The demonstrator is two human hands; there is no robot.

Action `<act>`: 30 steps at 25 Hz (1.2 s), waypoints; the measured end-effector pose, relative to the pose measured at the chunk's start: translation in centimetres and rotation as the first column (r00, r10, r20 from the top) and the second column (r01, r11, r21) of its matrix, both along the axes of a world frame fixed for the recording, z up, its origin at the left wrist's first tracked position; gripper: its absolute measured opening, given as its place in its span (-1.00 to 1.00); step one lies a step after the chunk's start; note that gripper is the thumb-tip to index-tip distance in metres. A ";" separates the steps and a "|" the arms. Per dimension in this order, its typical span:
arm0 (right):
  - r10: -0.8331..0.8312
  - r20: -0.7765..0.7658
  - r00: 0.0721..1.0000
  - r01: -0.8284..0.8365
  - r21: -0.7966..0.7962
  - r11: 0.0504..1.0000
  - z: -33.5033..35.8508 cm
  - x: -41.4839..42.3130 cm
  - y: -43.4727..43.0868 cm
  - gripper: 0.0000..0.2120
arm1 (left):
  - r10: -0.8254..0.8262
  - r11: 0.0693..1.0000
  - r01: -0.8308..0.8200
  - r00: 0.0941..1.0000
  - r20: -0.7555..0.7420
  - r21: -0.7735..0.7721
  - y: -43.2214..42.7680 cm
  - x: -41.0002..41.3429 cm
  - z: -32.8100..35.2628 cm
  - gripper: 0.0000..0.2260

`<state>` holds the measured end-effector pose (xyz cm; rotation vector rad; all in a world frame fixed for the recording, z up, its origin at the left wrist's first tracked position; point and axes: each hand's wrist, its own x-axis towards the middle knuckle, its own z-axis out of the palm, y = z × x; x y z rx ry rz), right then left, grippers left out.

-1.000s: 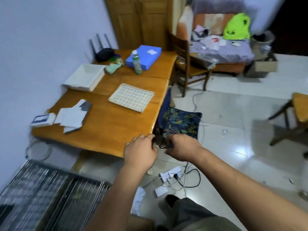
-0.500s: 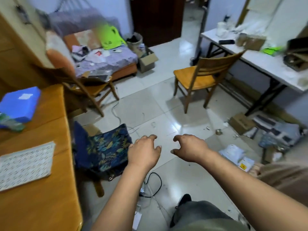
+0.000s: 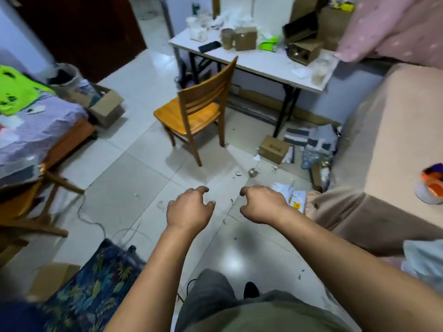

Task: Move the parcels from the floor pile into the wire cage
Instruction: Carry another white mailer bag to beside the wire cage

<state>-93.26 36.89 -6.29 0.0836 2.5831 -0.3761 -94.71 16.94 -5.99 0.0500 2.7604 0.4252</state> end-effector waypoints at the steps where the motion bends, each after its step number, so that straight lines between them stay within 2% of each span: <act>1: -0.054 0.002 0.999 0.054 -0.005 0.999 -0.3 -1.1 1.1 -0.55 | -0.047 0.999 0.047 0.999 -0.001 -0.002 1.3 -2.2 -0.1 -0.57; 5: -0.256 -0.008 0.967 0.256 -0.011 0.967 -1.4 -5.1 5.0 -0.54 | -0.253 0.967 0.253 0.967 -0.003 -0.017 6.4 -10.8 -1.4 -0.58; 10: -0.543 -0.014 0.840 0.542 -0.041 0.840 -2.2 -8.2 10.1 -0.57 | -0.561 0.827 0.561 0.828 -0.008 -0.035 14.7 -20.3 -1.8 -0.58; 14: -0.665 -0.010 0.747 0.663 -0.070 0.745 -3.8 -9.2 14.3 -0.62 | -0.695 0.719 0.695 0.719 0.005 -0.035 21.0 -24.1 -3.7 -0.55; 18: -0.758 0.075 0.648 0.762 -0.074 0.644 -8.9 -11.0 20.3 -0.41 | -0.734 0.679 0.734 0.679 0.016 -0.014 27.1 -26.2 -8.5 -0.52; 20: -0.802 0.058 0.595 0.803 -0.096 0.588 -12.2 -12.6 23.2 -0.30 | -0.731 0.682 0.731 0.682 0.016 0.008 29.9 -27.6 -12.1 -0.54; 26: -0.890 0.087 0.448 0.892 -0.114 0.438 -25.3 -18.0 29.5 -0.20 | -0.693 0.699 0.712 0.697 0.183 -0.067 35.0 -32.4 -25.5 -0.45; 28: -0.915 0.110 0.388 0.920 -0.113 0.376 -31.1 -19.0 31.0 -0.17 | -0.667 0.720 0.693 0.705 0.241 -0.033 36.0 -33.9 -30.8 -0.42; 30: -0.921 0.135 0.365 0.928 -0.124 0.350 -36.3 -19.5 32.0 -0.18 | -0.649 0.752 0.656 0.720 0.246 0.066 37.1 -35.2 -35.4 -0.40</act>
